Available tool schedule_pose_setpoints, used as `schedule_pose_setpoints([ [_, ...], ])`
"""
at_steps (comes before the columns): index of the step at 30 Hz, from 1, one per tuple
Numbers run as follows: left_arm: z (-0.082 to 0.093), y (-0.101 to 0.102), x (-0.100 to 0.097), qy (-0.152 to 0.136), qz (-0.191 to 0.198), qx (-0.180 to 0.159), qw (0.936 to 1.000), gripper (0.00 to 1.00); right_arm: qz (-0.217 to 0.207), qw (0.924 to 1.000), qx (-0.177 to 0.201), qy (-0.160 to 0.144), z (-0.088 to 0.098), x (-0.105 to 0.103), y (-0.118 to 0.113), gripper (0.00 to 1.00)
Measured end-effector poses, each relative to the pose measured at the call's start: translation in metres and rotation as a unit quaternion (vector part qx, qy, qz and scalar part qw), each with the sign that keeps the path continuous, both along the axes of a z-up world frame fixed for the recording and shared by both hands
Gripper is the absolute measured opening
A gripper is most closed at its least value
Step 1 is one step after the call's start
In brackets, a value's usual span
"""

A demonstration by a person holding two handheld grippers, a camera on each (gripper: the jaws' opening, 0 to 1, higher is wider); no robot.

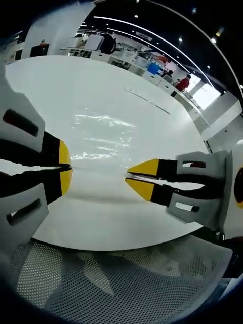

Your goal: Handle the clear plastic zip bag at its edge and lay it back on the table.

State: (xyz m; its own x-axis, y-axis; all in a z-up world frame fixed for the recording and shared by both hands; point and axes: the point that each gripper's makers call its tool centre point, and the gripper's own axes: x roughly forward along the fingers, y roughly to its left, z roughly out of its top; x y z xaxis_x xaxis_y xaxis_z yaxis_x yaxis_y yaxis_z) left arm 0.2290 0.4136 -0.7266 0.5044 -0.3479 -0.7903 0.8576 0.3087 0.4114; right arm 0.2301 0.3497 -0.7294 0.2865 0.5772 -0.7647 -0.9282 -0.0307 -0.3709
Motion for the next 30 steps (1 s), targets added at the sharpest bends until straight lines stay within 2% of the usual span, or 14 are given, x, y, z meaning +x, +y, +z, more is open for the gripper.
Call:
schedule_pose_setpoints([
  [30, -0.005, 0.006, 0.0, 0.005, 0.006, 0.004, 1.0, 0.0, -0.011, 0.9999, -0.009, 0.004, -0.002, 0.001, -0.012, 0.0],
])
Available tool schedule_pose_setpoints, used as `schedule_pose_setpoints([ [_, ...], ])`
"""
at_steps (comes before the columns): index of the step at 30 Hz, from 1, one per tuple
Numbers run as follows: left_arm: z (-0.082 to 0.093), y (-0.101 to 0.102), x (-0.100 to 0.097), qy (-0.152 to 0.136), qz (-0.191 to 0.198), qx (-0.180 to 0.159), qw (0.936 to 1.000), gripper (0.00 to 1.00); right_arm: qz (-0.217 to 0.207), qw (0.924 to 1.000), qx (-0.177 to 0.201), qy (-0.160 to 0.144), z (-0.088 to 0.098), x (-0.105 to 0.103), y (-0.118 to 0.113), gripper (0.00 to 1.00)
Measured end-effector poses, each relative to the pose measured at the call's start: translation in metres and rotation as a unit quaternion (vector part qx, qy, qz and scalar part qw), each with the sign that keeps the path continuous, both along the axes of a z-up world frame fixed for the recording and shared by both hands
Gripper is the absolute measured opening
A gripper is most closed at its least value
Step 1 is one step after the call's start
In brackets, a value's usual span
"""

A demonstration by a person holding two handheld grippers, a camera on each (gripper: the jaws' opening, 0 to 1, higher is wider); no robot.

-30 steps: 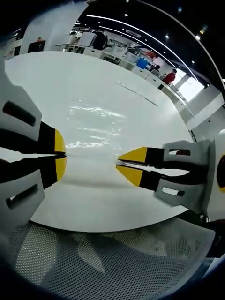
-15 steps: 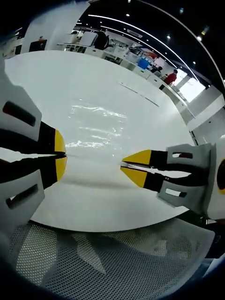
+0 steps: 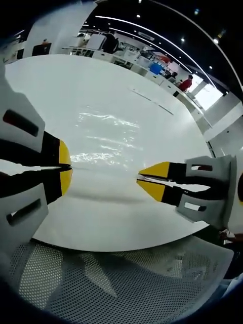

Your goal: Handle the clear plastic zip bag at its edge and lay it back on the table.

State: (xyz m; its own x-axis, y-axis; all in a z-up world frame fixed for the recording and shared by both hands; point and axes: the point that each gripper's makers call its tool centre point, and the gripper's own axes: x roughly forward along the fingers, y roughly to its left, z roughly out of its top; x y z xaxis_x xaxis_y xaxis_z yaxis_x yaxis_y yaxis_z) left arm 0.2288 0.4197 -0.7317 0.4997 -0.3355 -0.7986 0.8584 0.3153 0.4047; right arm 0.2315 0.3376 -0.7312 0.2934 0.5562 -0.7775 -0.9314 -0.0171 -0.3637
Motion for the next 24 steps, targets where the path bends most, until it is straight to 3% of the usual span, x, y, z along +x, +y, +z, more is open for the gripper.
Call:
schedule_pose_setpoints([
  [24, -0.0039, 0.0059, 0.0014, 0.007, 0.014, 0.0, 0.9999, 0.0, -0.009, 0.9999, -0.009, 0.001, -0.0055, 0.006, -0.0097, 0.0],
])
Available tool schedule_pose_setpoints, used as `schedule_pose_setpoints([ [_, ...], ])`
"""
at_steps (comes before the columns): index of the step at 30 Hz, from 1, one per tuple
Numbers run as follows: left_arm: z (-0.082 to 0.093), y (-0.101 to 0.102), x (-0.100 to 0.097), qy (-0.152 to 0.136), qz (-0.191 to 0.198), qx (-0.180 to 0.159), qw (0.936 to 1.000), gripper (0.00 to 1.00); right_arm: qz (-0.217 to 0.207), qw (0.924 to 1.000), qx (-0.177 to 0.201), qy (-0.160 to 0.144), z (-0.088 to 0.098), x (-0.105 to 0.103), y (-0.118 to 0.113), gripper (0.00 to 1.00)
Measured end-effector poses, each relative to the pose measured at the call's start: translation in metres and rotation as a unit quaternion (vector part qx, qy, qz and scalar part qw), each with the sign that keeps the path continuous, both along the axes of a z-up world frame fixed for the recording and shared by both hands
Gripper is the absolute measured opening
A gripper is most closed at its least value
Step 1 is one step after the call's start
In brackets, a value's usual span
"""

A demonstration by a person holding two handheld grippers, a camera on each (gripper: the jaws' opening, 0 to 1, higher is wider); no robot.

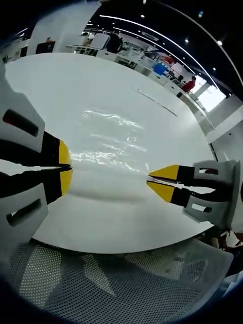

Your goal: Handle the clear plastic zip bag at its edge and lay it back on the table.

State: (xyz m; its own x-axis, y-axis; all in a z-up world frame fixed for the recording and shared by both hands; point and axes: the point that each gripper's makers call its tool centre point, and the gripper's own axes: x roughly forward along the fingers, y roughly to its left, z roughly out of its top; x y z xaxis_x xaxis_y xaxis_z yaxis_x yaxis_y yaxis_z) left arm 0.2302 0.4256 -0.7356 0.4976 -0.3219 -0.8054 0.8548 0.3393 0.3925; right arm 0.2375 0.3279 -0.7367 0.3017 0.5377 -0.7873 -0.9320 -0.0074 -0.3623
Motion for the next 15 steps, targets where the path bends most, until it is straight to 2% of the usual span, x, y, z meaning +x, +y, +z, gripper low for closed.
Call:
schedule_pose_setpoints([
  [15, -0.0019, 0.0027, -0.0001, 0.0, 0.002, -0.003, 1.0, 0.0, -0.006, 1.0, -0.005, -0.001, -0.0028, 0.0015, -0.0093, 0.0],
])
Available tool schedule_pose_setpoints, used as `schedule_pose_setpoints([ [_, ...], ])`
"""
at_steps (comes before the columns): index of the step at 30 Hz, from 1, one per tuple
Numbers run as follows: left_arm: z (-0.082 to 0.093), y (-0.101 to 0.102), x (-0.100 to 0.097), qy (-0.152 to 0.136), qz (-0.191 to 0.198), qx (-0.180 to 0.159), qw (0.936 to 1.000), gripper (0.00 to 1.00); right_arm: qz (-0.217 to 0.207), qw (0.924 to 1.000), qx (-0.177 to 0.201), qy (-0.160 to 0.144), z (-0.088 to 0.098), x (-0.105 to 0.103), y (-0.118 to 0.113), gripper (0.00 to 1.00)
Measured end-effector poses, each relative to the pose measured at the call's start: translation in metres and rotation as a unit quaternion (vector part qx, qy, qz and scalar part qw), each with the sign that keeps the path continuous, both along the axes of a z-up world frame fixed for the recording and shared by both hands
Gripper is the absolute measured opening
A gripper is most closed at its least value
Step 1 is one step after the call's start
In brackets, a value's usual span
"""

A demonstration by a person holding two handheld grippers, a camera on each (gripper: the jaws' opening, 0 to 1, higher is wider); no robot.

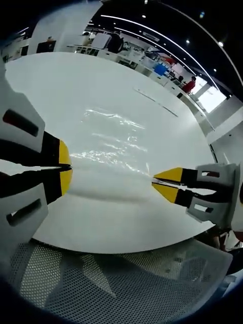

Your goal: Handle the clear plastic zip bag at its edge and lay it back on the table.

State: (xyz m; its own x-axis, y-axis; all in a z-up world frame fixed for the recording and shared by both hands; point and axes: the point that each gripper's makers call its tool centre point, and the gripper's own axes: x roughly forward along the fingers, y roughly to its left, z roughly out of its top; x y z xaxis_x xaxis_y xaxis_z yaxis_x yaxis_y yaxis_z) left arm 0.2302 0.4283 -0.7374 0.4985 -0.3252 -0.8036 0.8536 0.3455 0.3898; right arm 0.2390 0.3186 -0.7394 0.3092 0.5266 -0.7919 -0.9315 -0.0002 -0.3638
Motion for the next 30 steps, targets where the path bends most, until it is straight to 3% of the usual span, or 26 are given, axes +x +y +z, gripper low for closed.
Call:
schedule_pose_setpoints([
  [30, 0.0, 0.006, -0.002, 0.002, 0.009, -0.003, 1.0, 0.0, -0.01, 0.9999, -0.004, -0.001, 0.003, -0.003, -0.013, 0.0],
])
